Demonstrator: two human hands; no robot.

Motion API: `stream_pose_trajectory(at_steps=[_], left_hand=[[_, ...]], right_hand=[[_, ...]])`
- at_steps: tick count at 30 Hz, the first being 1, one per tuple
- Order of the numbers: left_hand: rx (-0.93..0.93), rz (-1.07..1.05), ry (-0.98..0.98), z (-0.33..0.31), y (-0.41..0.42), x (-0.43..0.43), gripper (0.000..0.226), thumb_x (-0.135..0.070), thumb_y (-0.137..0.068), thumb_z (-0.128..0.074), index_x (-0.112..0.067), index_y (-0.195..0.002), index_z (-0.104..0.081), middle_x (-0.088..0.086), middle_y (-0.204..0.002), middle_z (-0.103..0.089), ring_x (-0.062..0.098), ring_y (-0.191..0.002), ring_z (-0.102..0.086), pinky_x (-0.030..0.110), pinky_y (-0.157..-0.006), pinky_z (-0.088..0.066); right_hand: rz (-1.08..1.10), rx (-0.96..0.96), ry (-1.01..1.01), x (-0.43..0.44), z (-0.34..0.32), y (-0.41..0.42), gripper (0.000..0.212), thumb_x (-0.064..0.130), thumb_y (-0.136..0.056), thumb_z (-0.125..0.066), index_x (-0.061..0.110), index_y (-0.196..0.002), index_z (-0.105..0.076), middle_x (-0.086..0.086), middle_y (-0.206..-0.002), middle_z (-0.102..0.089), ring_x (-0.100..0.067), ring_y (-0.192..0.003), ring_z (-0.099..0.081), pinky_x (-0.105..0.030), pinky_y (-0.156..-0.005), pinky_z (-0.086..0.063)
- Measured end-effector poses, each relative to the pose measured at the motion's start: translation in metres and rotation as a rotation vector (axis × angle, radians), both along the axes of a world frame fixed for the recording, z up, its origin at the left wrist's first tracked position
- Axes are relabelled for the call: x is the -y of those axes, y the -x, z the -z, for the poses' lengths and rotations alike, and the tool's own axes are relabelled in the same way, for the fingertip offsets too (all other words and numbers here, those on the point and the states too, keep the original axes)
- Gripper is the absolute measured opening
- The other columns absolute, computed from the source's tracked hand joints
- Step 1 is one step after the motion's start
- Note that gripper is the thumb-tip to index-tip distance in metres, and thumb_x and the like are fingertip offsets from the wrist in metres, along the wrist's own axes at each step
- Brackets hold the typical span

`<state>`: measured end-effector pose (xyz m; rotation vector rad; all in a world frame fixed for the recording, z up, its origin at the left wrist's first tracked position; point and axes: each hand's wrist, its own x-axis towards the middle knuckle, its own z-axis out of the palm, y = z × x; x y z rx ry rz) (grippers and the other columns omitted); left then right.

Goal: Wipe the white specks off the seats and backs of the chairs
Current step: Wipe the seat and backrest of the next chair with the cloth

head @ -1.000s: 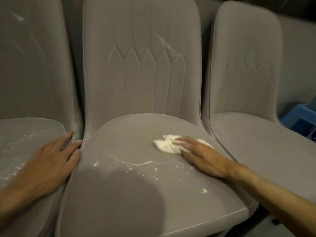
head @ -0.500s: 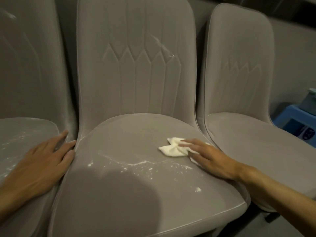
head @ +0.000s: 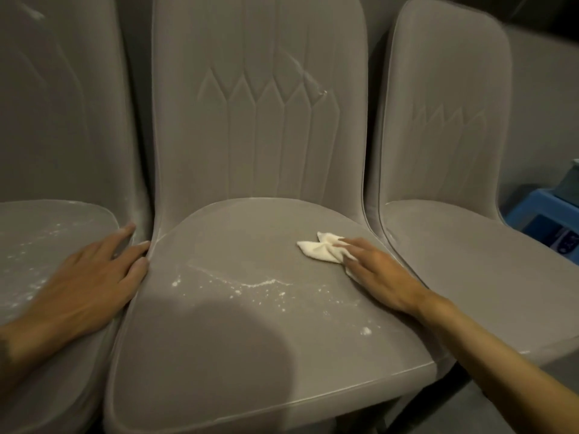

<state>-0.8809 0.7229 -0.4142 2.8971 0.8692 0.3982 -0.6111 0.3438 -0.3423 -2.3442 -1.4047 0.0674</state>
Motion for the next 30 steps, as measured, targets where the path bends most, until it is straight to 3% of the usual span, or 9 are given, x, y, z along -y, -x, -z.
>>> stream_pose_trajectory(at_steps=[2, 5, 8, 12, 15, 19, 22, 25, 30], left_hand=[[-0.013, -0.003, 0.004, -0.002, 0.001, 0.001, 0.083, -0.073, -0.092, 0.001, -0.038, -0.155, -0.042, -0.002, -0.17, -0.023, 0.027, -0.149, -0.036, 0.048, -0.12, -0.031], [-0.006, -0.001, 0.022, -0.003, -0.001, 0.0, 0.084, -0.073, -0.092, -0.001, -0.036, -0.153, -0.045, 0.001, -0.169, -0.027, 0.029, -0.148, -0.038, 0.049, -0.12, -0.031], [-0.013, 0.014, 0.012, -0.002, -0.001, 0.001, 0.083, -0.072, -0.093, -0.002, -0.035, -0.153, -0.045, 0.003, -0.169, -0.028, 0.03, -0.146, -0.04, 0.05, -0.12, -0.032], [-0.012, 0.007, -0.011, -0.002, 0.0, 0.002, 0.077, -0.068, -0.096, -0.005, -0.035, -0.151, -0.047, 0.002, -0.169, -0.027, 0.029, -0.147, -0.039, 0.049, -0.119, -0.032], [-0.005, 0.005, 0.003, -0.001, -0.001, 0.0, 0.078, -0.069, -0.095, -0.006, -0.035, -0.151, -0.048, 0.001, -0.169, -0.028, 0.03, -0.146, -0.04, 0.049, -0.119, -0.033], [-0.004, 0.008, -0.007, -0.001, 0.0, -0.001, 0.078, -0.07, -0.096, -0.005, -0.034, -0.151, -0.047, 0.001, -0.168, -0.029, 0.029, -0.146, -0.041, 0.05, -0.118, -0.034], [-0.021, 0.015, -0.004, -0.003, -0.001, 0.001, 0.077, -0.069, -0.096, -0.005, -0.035, -0.152, -0.045, 0.001, -0.17, -0.026, 0.029, -0.148, -0.038, 0.049, -0.119, -0.033], [-0.027, 0.001, -0.006, -0.006, 0.0, 0.004, 0.075, -0.066, -0.096, -0.008, -0.034, -0.152, -0.047, 0.003, -0.17, -0.026, 0.03, -0.147, -0.039, 0.049, -0.118, -0.033], [-0.02, 0.005, 0.003, -0.013, 0.001, 0.013, 0.073, -0.063, -0.096, -0.01, -0.033, -0.152, -0.047, 0.003, -0.17, -0.026, 0.029, -0.148, -0.037, 0.048, -0.119, -0.032]], right_hand=[[-0.025, 0.03, -0.036, -0.014, 0.005, 0.018, 0.04, 0.018, -0.107, -0.043, 0.017, -0.146, -0.049, 0.002, -0.154, -0.041, -0.015, -0.141, -0.041, -0.026, -0.119, -0.028], [-0.241, 0.068, -0.032, -0.003, 0.019, 0.049, 0.042, 0.026, -0.106, -0.041, 0.027, -0.148, -0.044, 0.012, -0.157, -0.036, -0.002, -0.144, -0.033, -0.015, -0.117, -0.023], [-0.237, 0.051, -0.002, 0.017, 0.01, 0.033, 0.043, 0.021, -0.106, -0.044, 0.025, -0.149, -0.043, 0.01, -0.156, -0.036, -0.004, -0.144, -0.034, -0.02, -0.118, -0.026], [0.033, 0.049, -0.01, 0.008, 0.003, 0.022, 0.042, 0.018, -0.105, -0.045, 0.02, -0.147, -0.048, 0.005, -0.155, -0.04, -0.016, -0.14, -0.043, -0.031, -0.117, -0.032], [-0.086, 0.08, -0.045, -0.007, 0.015, 0.057, 0.042, 0.024, -0.105, -0.043, 0.023, -0.147, -0.047, 0.009, -0.157, -0.037, -0.007, -0.141, -0.038, -0.016, -0.116, -0.025], [-0.225, 0.039, 0.016, 0.016, 0.011, 0.058, 0.045, 0.031, -0.105, -0.038, 0.027, -0.15, -0.04, 0.011, -0.158, -0.032, -0.002, -0.143, -0.033, -0.018, -0.117, -0.026], [-0.036, 0.052, 0.024, 0.022, 0.002, 0.021, 0.042, 0.018, -0.105, -0.044, 0.018, -0.148, -0.045, 0.002, -0.155, -0.039, -0.016, -0.14, -0.042, -0.034, -0.116, -0.033], [0.104, 0.03, -0.021, -0.002, 0.003, 0.024, 0.041, 0.014, -0.104, -0.046, 0.015, -0.146, -0.048, -0.002, -0.153, -0.042, -0.02, -0.14, -0.042, -0.029, -0.117, -0.029], [-0.245, 0.01, -0.022, -0.003, 0.016, 0.065, 0.044, 0.031, -0.105, -0.04, 0.028, -0.149, -0.043, 0.011, -0.157, -0.035, -0.002, -0.143, -0.034, -0.018, -0.117, -0.026]])
